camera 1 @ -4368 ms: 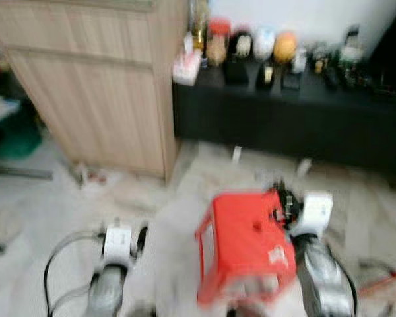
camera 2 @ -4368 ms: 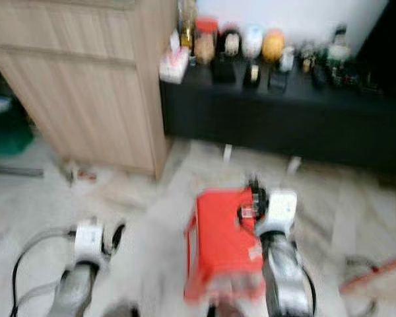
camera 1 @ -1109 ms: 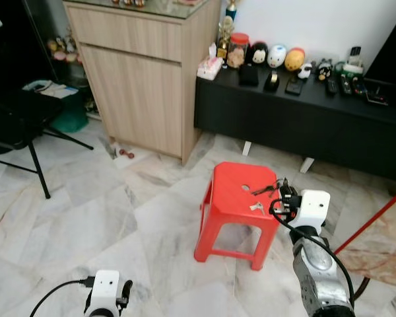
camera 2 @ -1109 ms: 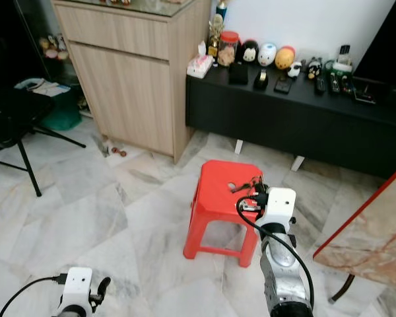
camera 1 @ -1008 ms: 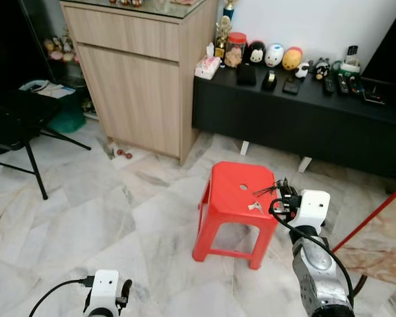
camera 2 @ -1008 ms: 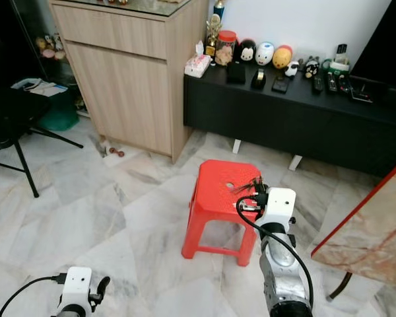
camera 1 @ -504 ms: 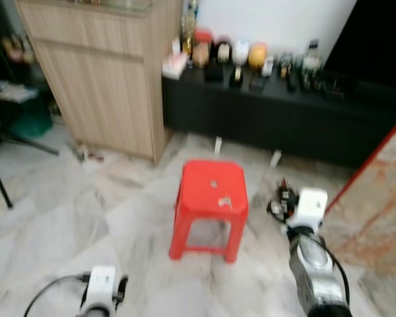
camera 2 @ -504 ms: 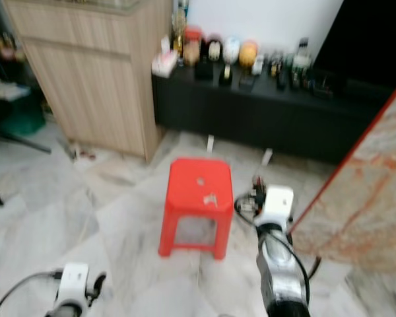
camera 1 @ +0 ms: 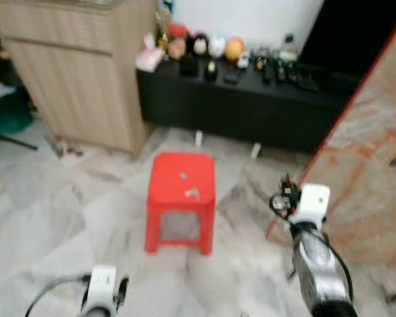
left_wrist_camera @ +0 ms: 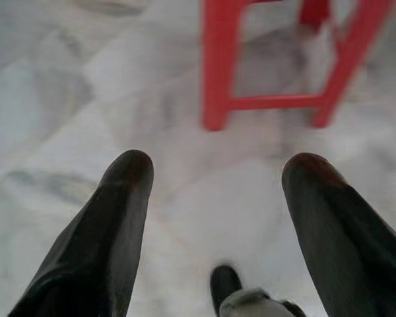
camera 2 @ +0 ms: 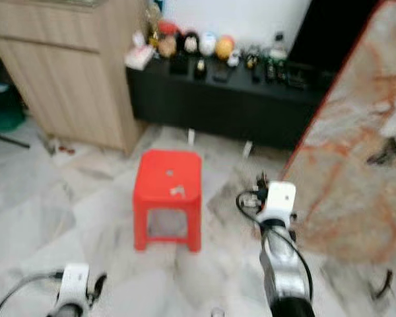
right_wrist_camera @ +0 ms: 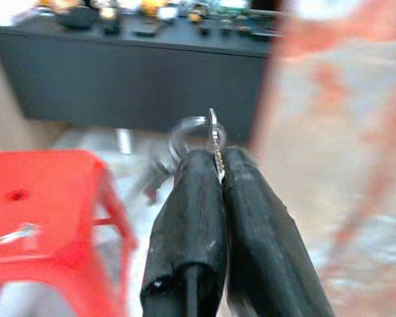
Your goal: Hang keys on a hook
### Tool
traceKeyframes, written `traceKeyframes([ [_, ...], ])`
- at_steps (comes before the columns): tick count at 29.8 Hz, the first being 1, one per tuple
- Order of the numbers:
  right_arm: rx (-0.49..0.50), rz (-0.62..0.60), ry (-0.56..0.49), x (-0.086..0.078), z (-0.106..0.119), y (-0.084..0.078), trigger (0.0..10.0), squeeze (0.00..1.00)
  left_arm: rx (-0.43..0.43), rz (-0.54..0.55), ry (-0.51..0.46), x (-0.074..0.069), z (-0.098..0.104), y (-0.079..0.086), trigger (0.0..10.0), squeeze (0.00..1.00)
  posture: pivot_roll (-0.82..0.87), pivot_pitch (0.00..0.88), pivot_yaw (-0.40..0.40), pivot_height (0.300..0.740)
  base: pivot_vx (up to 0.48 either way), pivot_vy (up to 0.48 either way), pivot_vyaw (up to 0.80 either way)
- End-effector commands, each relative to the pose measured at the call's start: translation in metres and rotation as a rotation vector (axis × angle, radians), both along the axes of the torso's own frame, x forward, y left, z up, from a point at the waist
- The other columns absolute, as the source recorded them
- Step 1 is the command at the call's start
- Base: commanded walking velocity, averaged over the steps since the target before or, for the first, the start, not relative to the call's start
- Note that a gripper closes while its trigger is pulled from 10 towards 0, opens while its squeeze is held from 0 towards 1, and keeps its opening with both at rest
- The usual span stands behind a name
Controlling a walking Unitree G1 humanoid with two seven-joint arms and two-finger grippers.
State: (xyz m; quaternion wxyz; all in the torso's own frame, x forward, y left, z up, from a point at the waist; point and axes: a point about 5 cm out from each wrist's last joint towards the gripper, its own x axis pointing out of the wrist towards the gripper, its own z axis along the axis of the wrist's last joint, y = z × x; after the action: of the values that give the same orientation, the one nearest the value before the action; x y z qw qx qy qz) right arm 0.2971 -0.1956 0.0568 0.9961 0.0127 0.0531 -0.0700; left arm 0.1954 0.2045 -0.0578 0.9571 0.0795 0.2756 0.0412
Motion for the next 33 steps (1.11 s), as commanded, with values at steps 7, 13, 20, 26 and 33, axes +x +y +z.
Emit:
traceKeyframes([
  [7,0.001,-0.023,-0.056,0.0071,0.0116,-0.0017,10.0,0.0,0.026,-0.011,0.026,-0.0043,-0.0017,0.0078,10.0,0.0,-0.03,0.036,-0.074,0.74,0.0,-0.334,0.0],
  [13,0.028,-0.037,-0.043,0.0067,0.0086,-0.0021,10.0,0.0,0.023,-0.016,0.024,-0.0026,-0.0013,0.0064,10.0,0.0,-0.03,0.018,-0.075,0.74,0.0,-0.335,-0.09],
  [20,0.019,-0.036,-0.052,0.0069,0.0095,-0.003,10.0,0.0,0.016,-0.017,0.032,-0.0041,-0.0028,0.004,10.0,0.0,-0.03,0.011,-0.078,0.74,0.0,-0.335,-0.45],
  [26,0.018,-0.042,-0.067,0.0084,0.0124,-0.0037,10.0,0.0,0.008,-0.022,0.039,-0.006,-0.0047,0.0004,10.0,0.0,-0.03,0.007,-0.079,0.74,0.0,-0.336,0.0],
  [33,0.014,-0.047,-0.076,0.0096,0.0148,-0.0046,10.0,0.0,0.007,-0.025,0.04,-0.006,-0.0049,-0.0006,10.0,0.0,-0.03,0.008,-0.078,0.74,0.0,-0.333,0.0],
])
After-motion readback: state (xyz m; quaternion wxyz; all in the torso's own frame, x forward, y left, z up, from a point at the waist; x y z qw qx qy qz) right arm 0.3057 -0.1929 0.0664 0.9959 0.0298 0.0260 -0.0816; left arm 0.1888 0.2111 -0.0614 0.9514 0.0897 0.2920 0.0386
